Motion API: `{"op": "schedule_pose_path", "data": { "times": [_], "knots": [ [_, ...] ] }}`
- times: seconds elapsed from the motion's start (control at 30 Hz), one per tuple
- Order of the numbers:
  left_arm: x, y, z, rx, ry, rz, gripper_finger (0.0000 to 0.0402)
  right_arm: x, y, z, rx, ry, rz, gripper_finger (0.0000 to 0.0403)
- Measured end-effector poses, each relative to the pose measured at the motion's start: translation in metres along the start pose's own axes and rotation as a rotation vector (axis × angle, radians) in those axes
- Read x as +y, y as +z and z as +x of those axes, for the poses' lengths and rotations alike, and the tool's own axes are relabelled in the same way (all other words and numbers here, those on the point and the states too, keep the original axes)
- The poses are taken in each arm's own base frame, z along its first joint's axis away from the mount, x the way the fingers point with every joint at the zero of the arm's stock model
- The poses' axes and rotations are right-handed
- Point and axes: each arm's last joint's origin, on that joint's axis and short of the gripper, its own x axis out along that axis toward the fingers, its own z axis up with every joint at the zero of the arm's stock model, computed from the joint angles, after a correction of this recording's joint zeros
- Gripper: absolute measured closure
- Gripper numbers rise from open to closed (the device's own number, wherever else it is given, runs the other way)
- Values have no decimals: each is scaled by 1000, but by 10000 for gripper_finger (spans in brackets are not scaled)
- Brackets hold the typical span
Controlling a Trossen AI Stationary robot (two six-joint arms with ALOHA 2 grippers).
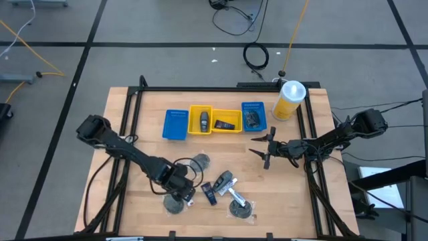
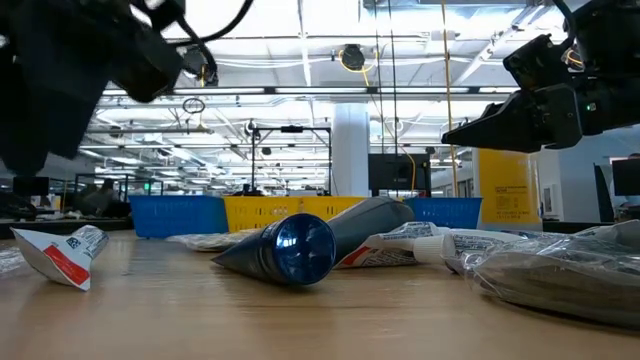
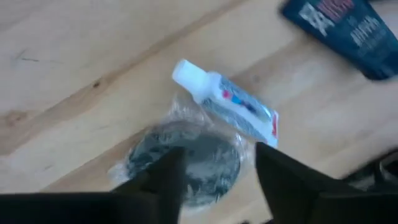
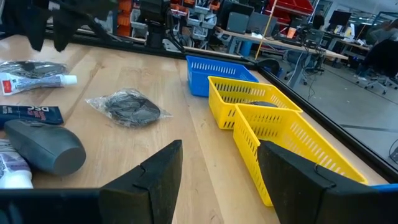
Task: Pick & Place Travel size toiletries
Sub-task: Put the toothpaste into the left blue basket
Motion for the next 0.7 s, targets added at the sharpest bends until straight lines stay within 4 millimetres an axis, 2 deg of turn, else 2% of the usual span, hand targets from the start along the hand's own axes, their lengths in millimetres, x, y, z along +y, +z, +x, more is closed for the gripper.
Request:
{"op": "schedule_pose_path", "data": {
  "times": [0.13,0.27,0.43,0.7],
  "knots": [
    [3,6,6,-5,3,-88,124,0,0,0,-3,0,1,202],
    [2,10,7,-17,-13,-112,83,0,0,0,-3,0,1,202],
    [3,13,13,-24,-64,-155,78,0,0,0,-2,0,1,202],
    [12,14,31,10,-143,-211,112,0,0,0,-2,0,1,202]
  ]
}}
